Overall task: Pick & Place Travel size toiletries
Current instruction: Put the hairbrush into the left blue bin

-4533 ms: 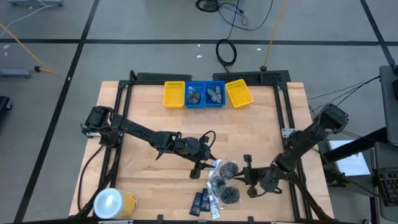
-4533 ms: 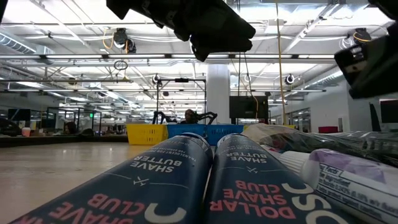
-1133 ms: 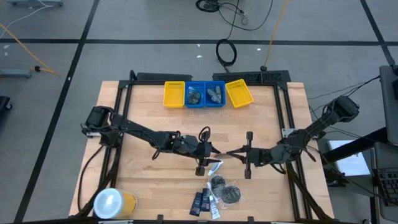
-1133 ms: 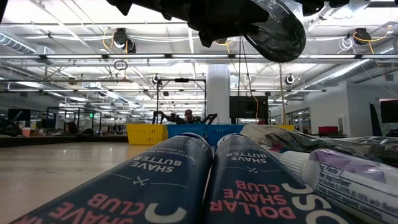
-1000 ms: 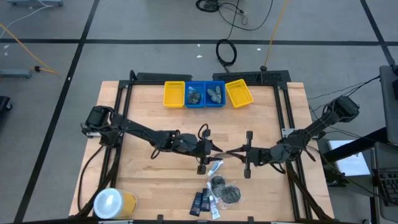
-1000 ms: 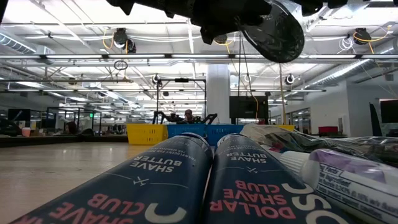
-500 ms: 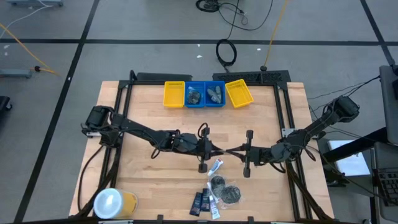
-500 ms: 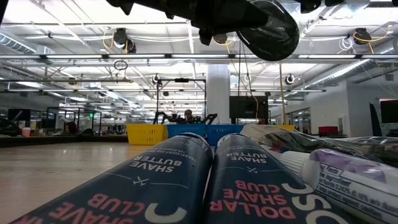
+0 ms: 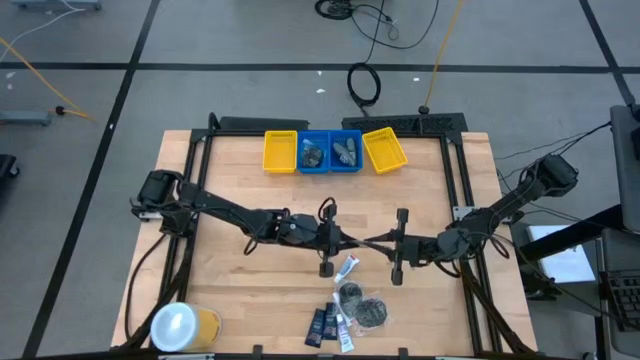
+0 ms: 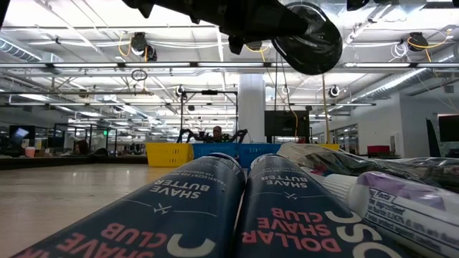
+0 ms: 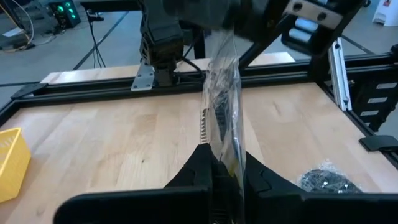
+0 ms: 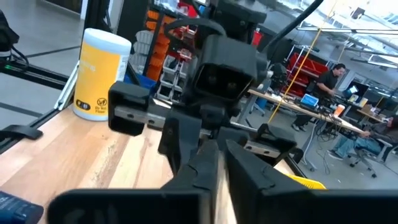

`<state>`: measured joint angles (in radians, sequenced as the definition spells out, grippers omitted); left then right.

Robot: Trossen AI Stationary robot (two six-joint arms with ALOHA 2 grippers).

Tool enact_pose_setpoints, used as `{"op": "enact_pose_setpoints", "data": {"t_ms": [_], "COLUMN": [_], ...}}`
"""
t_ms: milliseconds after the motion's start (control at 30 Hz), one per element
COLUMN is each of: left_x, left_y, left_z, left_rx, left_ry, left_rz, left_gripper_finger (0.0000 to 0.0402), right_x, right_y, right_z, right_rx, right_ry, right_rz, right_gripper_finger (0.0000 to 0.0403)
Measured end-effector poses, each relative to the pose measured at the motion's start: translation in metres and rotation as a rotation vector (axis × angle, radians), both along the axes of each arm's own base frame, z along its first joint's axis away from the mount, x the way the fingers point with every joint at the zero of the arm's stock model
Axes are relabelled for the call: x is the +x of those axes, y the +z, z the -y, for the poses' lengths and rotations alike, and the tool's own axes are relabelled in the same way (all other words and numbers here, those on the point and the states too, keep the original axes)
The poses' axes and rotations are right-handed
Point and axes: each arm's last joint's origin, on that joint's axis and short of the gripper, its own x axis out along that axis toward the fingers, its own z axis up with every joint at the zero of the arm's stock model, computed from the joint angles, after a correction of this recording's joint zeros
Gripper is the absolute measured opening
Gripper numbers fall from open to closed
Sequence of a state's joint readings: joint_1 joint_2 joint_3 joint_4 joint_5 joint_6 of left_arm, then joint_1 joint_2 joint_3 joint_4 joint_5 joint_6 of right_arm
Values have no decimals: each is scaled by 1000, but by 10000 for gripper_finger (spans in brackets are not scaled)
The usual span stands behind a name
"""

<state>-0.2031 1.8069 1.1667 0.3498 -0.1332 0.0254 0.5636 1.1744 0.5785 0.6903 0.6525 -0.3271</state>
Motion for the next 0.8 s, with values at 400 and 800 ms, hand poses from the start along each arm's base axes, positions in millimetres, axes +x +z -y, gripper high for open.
{"op": "enact_pose_setpoints", "data": {"t_ms": [400, 800], "left_x": [-1, 1], "left_y": [-6, -6], "left_z": [-9, -64], "left_rx": [55, 117], "left_ry": [140, 439], "left_rz": [-55, -81], "left_gripper_finger": [12, 13], "right_x": [0, 0], "right_y": [4, 5], "right_z": [0, 0], "right_rx": [17, 34], "right_ry": [0, 3], "right_rz": [41, 52], "right_gripper_finger": [147, 166]}}
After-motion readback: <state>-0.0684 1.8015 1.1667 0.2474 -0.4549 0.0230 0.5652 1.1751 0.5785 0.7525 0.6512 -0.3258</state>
